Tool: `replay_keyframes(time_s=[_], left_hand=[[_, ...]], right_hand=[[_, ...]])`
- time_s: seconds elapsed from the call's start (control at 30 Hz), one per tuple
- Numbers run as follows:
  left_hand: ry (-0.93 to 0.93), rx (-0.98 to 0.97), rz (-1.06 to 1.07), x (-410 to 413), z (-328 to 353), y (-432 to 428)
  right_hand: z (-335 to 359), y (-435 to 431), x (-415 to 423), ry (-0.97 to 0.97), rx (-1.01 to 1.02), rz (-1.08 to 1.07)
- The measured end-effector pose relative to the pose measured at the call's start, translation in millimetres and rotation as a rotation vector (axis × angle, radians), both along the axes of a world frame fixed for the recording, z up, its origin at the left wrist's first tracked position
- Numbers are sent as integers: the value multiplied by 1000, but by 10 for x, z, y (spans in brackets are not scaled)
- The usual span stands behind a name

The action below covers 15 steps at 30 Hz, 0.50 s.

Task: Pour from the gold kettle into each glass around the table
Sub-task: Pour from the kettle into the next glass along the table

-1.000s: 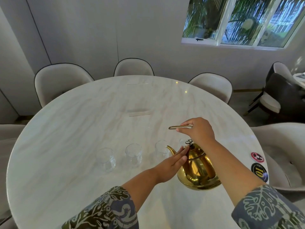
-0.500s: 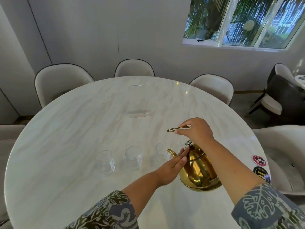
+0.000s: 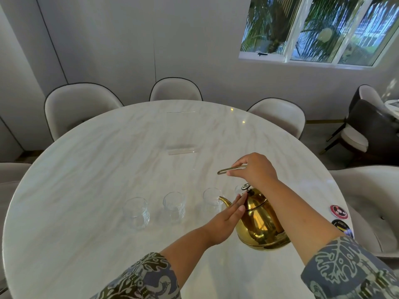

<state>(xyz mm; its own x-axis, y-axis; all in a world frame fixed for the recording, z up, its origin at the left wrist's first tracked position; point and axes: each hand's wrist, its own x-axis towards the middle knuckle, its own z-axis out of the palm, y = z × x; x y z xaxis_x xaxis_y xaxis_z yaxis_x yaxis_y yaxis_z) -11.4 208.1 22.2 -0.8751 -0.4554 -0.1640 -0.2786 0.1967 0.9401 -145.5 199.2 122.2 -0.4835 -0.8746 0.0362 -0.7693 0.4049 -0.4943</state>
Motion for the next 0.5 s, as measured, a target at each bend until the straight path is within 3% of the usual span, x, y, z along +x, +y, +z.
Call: replay_keyframes(time_s=[0.5], left_hand=[[24,28,32,-15,56,4]], right_hand=[[101,-58,26,29,44,20]])
